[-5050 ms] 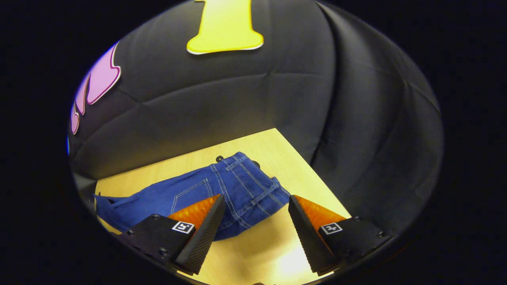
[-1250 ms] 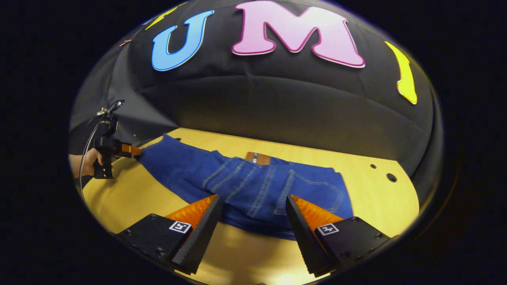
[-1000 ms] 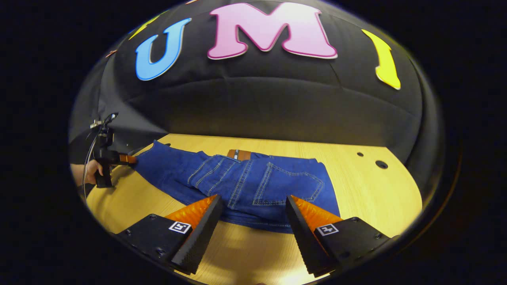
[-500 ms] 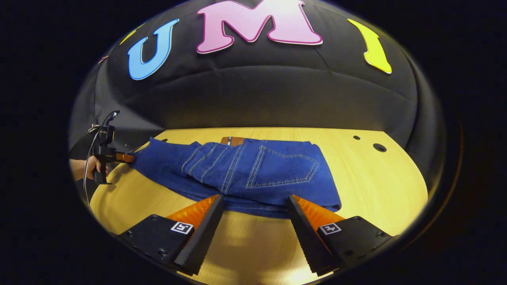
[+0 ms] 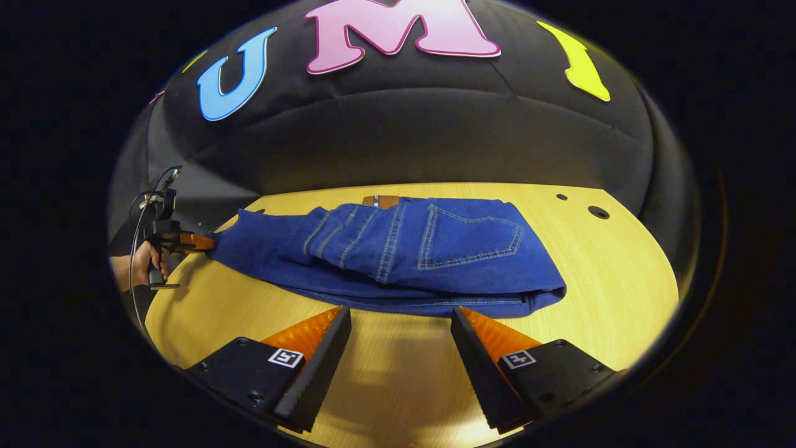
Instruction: Grasp the waist and the cuffs of the jeans and fold them to make the two legs overlap; first hold the waist and fold one-third of the jeans toward the cuffs, then hold the cuffs and fold the remaining one-third in the same direction to finish folding.
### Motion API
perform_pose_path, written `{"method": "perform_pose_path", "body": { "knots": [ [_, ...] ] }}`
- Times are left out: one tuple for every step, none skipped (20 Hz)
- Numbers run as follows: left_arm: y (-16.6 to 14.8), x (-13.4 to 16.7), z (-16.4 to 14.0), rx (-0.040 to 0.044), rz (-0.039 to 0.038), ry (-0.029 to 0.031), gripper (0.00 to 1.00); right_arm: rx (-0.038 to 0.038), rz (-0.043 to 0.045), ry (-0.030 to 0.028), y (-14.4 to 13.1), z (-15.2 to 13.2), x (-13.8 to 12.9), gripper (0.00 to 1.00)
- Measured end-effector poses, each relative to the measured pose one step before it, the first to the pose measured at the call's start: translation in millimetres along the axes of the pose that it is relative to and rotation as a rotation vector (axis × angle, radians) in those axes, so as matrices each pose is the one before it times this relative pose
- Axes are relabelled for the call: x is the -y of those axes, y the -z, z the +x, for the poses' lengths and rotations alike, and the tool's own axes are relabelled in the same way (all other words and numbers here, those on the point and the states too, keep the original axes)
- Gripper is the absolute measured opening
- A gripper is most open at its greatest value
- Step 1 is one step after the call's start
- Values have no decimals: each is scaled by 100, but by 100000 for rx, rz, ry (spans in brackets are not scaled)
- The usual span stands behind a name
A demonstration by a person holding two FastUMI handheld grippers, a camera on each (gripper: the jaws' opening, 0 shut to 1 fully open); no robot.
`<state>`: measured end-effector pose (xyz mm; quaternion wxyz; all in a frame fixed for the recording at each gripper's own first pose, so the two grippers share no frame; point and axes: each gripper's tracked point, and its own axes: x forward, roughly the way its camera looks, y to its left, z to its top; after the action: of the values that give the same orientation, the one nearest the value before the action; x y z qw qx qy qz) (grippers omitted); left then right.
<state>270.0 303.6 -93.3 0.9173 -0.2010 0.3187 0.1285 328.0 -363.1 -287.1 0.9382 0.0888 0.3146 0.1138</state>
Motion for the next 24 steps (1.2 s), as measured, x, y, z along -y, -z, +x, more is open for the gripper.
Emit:
{"method": "perform_pose_path", "body": {
  "knots": [
    [-555,65,41,1408,-3888,272,6,1007,355,669,-634,-576,-36,94],
    [-987,450,-473,2948,-3530,1330,6,1050,-165,921,-639,-358,364,94],
    [-905,533,-592,4470,-3269,2396,6,901,-372,1227,-386,-38,775,99],
    [-1682,962,-560,4408,-2574,3110,6,766,93,1897,-481,-55,746,99],
    [-965,1378,-503,2799,-1383,2442,6,554,308,1661,-477,-222,788,99],
    [-676,1480,-868,1246,-421,3081,6,102,686,1653,-313,-239,672,99],
    [-745,1784,-754,664,18,2639,6,50,838,1399,-277,-230,640,99],
    [-319,2086,-963,572,1327,2281,6,209,702,1272,-153,-467,628,99],
    [-683,1996,-694,1278,2786,3249,6,364,385,1117,-450,-396,565,99],
    [-764,2733,-1151,918,3577,3381,6,323,53,1191,-423,-468,767,99],
    [-663,2598,-512,1444,3001,2546,6,318,-86,1291,-448,-397,854,99],
    [-663,2708,-567,1122,2173,2974,6,381,-105,1145,-343,-307,747,99],
    [-352,2565,-576,962,1946,2538,6,304,91,1434,-149,-660,853,99],
    [-631,2792,-279,879,2322,1866,6,299,135,1501,-300,-515,1065,99],
    [-326,2253,123,874,1434,1373,6,-156,240,1835,-131,-322,1065,99],
    [-12,2821,134,-635,1670,2884,6,-150,817,1428,-269,-488,1035,99],
    [293,2903,266,-810,2556,2126,6,249,1113,1073,-286,-416,922,99],
    [242,2894,571,-1134,2408,2547,6,616,971,1129,-517,-369,956,99],
    [463,3076,511,-1399,1162,2501,6,822,479,1200,-449,-392,1054,99],
    [418,2713,726,-1306,15,2931,6,594,298,1502,-359,-452,1092,99],
    [832,2639,977,-1588,-575,2733,6,525,375,1556,-401,-451,1208,99],
    [1030,2303,1140,-2209,-907,2655,6,640,761,1890,-422,-525,1223,99],
    [1526,2233,1214,-2463,-531,2866,6,586,1335,1757,-371,-472,1151,99],
    [1385,1966,1241,-2899,-195,2550,6,481,2014,1379,-388,-566,1066,99]
  ]
}}
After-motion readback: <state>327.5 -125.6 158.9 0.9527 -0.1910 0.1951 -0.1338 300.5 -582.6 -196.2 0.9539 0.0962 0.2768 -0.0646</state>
